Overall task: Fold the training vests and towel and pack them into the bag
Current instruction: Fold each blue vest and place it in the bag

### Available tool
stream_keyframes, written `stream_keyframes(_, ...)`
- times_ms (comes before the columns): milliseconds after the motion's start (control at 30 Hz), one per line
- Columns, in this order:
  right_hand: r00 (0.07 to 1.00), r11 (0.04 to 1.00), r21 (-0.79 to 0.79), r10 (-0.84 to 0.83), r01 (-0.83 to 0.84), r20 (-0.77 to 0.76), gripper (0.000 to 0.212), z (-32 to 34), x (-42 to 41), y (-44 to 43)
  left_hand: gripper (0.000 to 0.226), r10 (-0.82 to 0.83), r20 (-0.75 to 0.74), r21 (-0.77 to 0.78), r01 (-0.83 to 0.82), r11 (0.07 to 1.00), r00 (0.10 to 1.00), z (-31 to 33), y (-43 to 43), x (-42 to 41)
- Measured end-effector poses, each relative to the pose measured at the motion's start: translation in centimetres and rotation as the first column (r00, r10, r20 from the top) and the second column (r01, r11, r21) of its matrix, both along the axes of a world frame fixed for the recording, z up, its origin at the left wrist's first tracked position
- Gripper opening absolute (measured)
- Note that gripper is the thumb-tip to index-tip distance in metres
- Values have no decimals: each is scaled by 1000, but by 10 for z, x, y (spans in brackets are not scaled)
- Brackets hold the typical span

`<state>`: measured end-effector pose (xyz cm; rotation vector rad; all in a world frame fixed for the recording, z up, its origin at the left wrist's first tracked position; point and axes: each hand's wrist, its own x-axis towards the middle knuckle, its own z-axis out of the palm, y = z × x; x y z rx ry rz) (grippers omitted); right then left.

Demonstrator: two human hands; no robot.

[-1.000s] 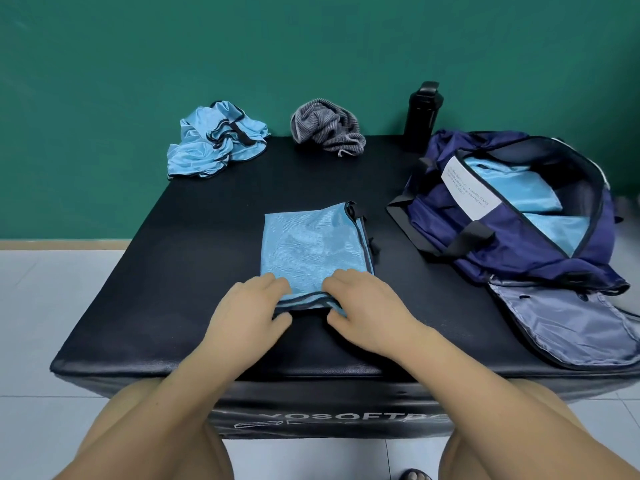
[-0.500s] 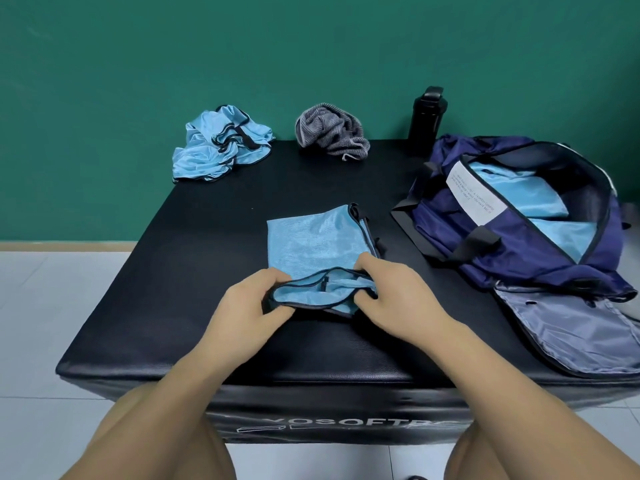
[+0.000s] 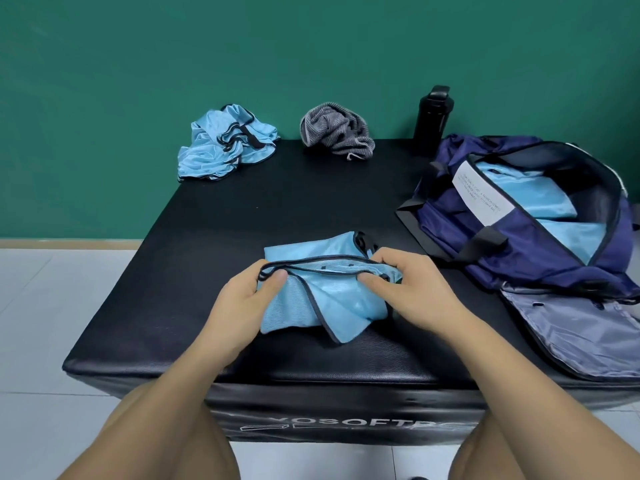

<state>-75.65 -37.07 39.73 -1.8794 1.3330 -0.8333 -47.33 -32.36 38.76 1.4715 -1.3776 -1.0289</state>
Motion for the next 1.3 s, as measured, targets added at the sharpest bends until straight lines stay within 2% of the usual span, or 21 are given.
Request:
stream_keyframes(133, 991, 995, 10, -98, 98, 91, 8, -1, 8, -3, 39, 41, -19, 86, -39, 996, 999, -10, -8, 8)
stream_keyframes(233, 982, 986, 77, -157, 149, 109, 12, -10, 16, -10, 38, 84, 1, 110, -83, 990, 997, -18, -20, 8)
stream_keyframes(300, 981, 985, 80, -164, 156, 107, 18, -16, 20, -14, 32, 135, 78, 87, -142, 986, 988, -18, -31, 7)
stream_keyframes(400, 979, 983, 72, -174, 167, 105, 31, -22, 24, -22, 50, 205, 186, 59, -219, 974, 961, -18, -43, 8)
stream_keyframes(500, 980, 980, 47, -197, 196, 29, 41, -29, 28, -29, 53, 219, 291, 38, -241, 970, 931, -25, -49, 15)
stream_keyframes(667, 972, 974, 38, -220, 224, -86, 46, -41, 33, -38, 47, 253, 424, 37, -296, 955, 870, -34, -54, 22)
stream_keyframes(800, 955, 965, 0, -261, 263, -142, 53, -44, 34, -40, 21, 256, 550, 14, -315, 949, 795, -37, -50, 21)
stream_keyframes(900, 946, 963, -63, -269, 261, -183, 59, -45, 33, -40, 25, 303, 595, -102, -304, 947, 745, -33, -43, 16)
stream_keyframes(1000, 921, 944, -218, -301, 249, -247, 56, -44, 31, -38, 22, 274, 581, -216, -179, 960, 766, -29, -34, 7)
stream_keyframes(1067, 896, 888, -415, -336, 198, -292, 43, -39, 31, -32, 19, 156, 596, -200, -42, 979, 788, -32, -25, -1)
stream_keyframes(1133, 892, 842, -533, -302, 84, -337, 28, -33, 36, -19, 18, 36, 604, -139, 60, 989, 796, -38, -19, -5)
stream_keyframes(1200, 902, 847, -526, -164, -79, -399, 29, -34, 45, -1, 16, -42, 605, -76, 110, 991, 795, -41, -17, -5)
stream_keyframes(1300, 846, 881, -397, 6, -257, -534, 49, -44, 55, 16, 15, -73, 591, -49, 126, 991, 804, -40, -19, -4)
